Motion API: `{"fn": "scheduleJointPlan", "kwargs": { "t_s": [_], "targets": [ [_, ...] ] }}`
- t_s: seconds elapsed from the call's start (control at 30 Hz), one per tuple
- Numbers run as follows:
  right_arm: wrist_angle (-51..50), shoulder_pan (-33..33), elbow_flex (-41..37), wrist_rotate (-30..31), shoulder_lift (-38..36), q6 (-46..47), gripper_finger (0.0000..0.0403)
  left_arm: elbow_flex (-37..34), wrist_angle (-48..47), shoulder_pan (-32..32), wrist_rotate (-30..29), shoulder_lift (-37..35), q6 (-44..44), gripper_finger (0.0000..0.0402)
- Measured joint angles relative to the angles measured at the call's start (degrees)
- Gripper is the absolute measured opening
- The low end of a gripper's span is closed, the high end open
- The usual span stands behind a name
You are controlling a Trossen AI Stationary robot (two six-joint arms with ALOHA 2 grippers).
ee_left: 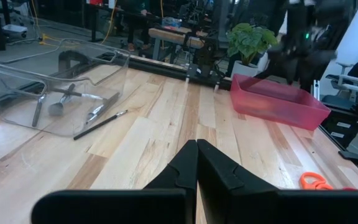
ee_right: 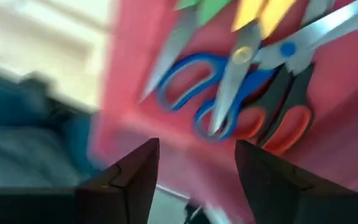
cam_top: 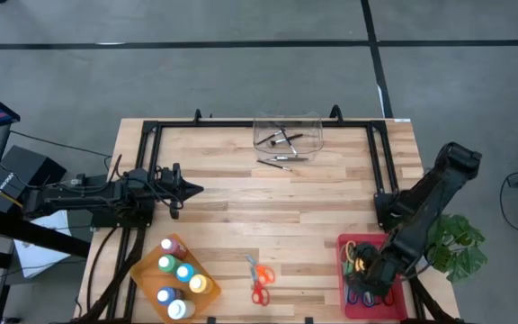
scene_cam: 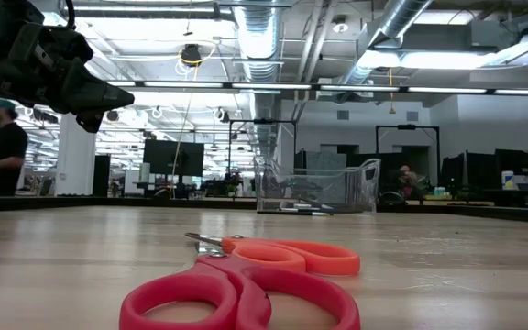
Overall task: Pick & Place Paint Supplies
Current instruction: Put the eyeshadow brush into the transparent bin
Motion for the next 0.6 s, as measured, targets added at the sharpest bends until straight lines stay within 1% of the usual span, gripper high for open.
{"fn": "scheduleJointPlan", "kwargs": {
  "t_s": [0.07, 0.1, 0.17, 0.27, 0.37, 0.5, 0.6],
  "targets": [
    [-2.39, -1.00, 1.51, 2.16, -2.57, -1.86, 0.0200, 0.00, 0.02, -0.02, 0.00, 0.00, 0.00, 0.0000],
    [-3.36, -1.61, 2.05, 4.56, -3.78, -3.52, 0.0197, 0.00, 0.00, -0.02, -0.02, 0.00, 0.00, 0.0000],
    [-3.57, -3.40, 2.51, 11.00, -6.37, -8.15, 0.0191, 0.00, 0.02, 0.00, 0.00, 0.00, 0.00, 0.0000],
    [-4.46, -7.70, 2.51, 22.71, -9.30, -17.61, 0.0184, 0.00, 0.00, 0.00, 0.00, 0.00, 0.00, 0.0000],
    [-5.24, -13.99, 2.51, 30.61, -10.31, -30.15, 0.0178, 0.00, 0.00, -0.02, 0.00, 0.00, 0.00, 0.0000],
    [-4.65, -23.42, 2.49, 35.80, -8.71, -48.64, 0.0170, 0.00, 0.02, -0.01, -0.01, 0.00, 0.00, 0.0000],
    [-3.08, -31.14, 2.46, 36.15, -5.23, -61.06, 0.0168, 0.00, 0.00, -0.02, 0.00, 0.00, 0.00, 0.0000]
  ]
}}
